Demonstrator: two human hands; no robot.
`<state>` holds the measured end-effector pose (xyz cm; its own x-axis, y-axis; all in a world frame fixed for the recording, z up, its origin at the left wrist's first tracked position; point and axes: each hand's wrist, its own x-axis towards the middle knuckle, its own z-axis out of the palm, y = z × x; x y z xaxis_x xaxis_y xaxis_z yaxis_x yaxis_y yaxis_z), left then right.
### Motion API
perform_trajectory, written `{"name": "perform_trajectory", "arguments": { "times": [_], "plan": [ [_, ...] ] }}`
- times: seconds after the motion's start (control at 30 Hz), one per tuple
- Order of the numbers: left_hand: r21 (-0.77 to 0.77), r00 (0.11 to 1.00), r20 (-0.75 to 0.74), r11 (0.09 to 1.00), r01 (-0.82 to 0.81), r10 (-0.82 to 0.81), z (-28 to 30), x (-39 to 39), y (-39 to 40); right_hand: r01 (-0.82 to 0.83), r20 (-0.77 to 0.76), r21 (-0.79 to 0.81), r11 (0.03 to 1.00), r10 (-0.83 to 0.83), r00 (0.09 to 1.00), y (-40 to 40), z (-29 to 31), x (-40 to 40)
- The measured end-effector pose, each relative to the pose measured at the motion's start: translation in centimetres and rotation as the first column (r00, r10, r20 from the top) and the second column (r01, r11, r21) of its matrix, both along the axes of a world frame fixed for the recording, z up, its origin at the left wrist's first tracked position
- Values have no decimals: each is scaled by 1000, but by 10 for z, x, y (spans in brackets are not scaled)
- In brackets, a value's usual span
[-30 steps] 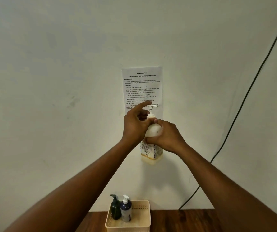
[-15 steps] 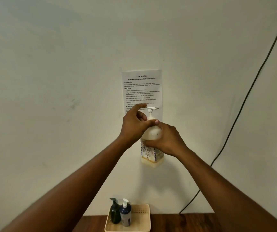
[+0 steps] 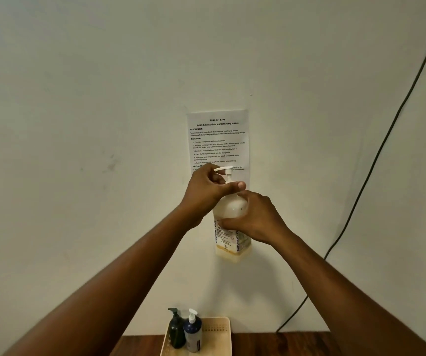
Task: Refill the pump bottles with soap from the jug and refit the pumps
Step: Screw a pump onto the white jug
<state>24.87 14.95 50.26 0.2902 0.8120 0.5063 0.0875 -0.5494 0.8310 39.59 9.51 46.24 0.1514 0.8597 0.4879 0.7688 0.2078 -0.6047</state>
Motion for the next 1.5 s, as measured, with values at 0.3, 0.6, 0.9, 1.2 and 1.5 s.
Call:
{"name": "perform_trajectory", "arguments": {
  "times": [0.3, 0.6, 0.9, 1.2, 1.5],
  "plan": [
    [-125, 961, -125, 965, 231, -246, 10, -12, 3, -16, -13, -11, 1000, 16, 1000, -3, -3, 4],
    [60, 999, -34, 998, 4, -2, 6, -3, -3, -31, 10, 7, 1000, 31, 999, -4, 8, -1],
    [-116, 935, -117, 939, 323, -336, 20, -14, -5, -71, -35, 23, 997, 72, 997, -9, 11, 6],
    [26, 995, -48, 995, 93, -92, 17, -8, -11, -60, -18, 10, 998, 61, 998, -10, 13, 4],
    [-30, 985, 43, 985, 171, -170, 13, -12, -14, -48, 3, 25, 999, 48, 999, -10, 15, 2]
  ]
}}
